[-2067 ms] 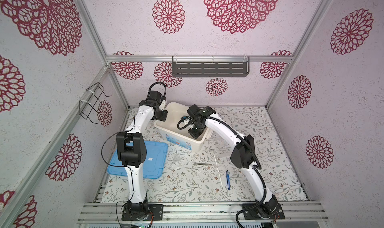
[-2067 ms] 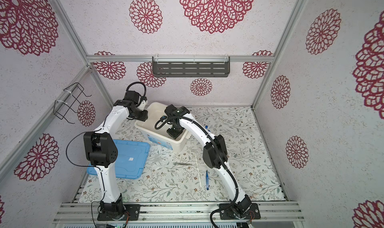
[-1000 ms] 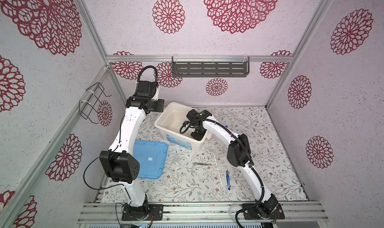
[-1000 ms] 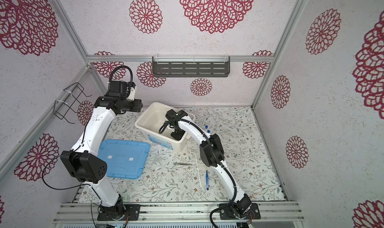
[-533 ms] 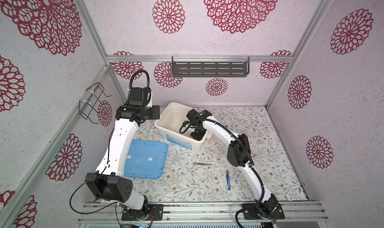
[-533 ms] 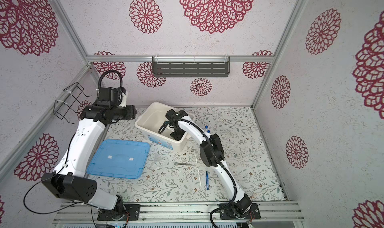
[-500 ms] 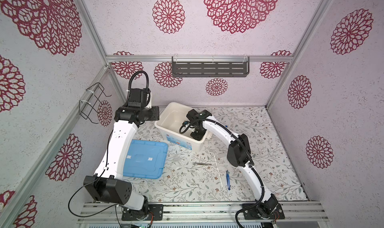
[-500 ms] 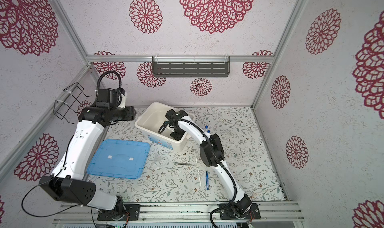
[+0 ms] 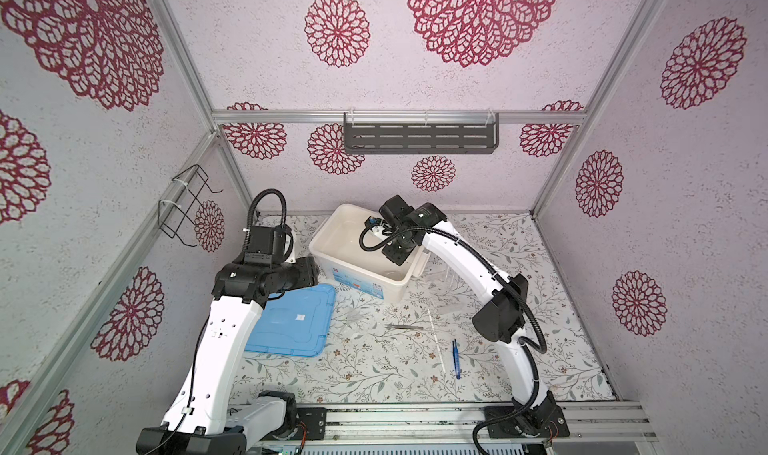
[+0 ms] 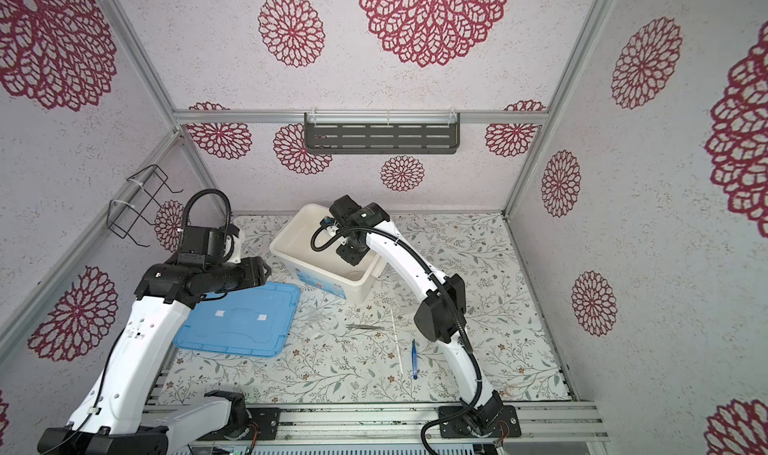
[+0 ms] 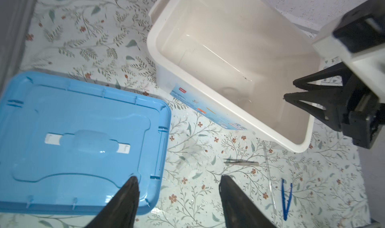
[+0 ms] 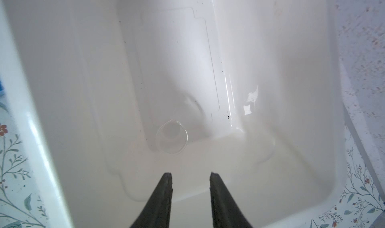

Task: Organize the chemistry lab equipment
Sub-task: 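Move the right gripper out to the clear glass funnel while the left draws back, then grasp the clear glass funnel stem with the right gripper and lift it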

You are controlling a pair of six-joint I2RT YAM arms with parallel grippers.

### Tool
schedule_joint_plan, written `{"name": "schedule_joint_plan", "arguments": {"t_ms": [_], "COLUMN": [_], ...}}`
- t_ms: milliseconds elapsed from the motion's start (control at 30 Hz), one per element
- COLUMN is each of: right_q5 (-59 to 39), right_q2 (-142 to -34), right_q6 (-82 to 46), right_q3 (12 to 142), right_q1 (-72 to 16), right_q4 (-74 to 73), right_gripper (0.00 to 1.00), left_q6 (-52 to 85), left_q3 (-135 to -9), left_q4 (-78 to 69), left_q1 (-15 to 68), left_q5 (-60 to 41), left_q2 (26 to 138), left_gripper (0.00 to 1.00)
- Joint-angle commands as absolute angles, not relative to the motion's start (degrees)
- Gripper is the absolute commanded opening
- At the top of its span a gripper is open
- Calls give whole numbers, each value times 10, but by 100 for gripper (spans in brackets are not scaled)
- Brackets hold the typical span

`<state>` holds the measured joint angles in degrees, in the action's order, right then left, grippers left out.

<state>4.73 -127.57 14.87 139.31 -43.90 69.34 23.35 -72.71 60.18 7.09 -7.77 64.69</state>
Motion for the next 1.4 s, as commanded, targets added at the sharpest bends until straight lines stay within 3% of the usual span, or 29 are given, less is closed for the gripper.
{"name": "schedule_joint_plan", "arguments": {"t_ms": [0, 400, 467, 500, 600, 800, 1000, 1367], "right_q5": [48, -16, -35, -43, -51, 37, 29, 17], "right_q2": [-1235, -1210, -1216, -1219, -1224, -1231, -1259, -1300], "right_q6": [129, 37, 4, -13, -47, -45, -99, -83], "right_q3": [1404, 1386, 1363, 1349, 1313, 1256, 1216, 1206], "right_q1": [-454, -601, -614, -619, -625, -630, -630, -617], "right_q4": [714, 675, 653, 642, 615, 590, 547, 537], "right_gripper": [36, 38, 40, 47, 48, 48, 48, 48], "left_q6": [290, 352, 350, 347, 335, 315, 310, 308], "left_q3": [-695, -631, -620, -614, -601, -560, -539, -507], "left_q4": [585, 609, 604, 603, 601, 572, 532, 502], "left_q1": [77, 28, 0, -16, -54, -91, -98, -99], "left_q5": [-103, -88, -93, -99, -107, -76, -73, -67], "left_q2": [614, 607, 602, 602, 604, 618, 625, 623], "left_gripper": [65, 68, 69, 69, 69, 69, 71, 73]}}
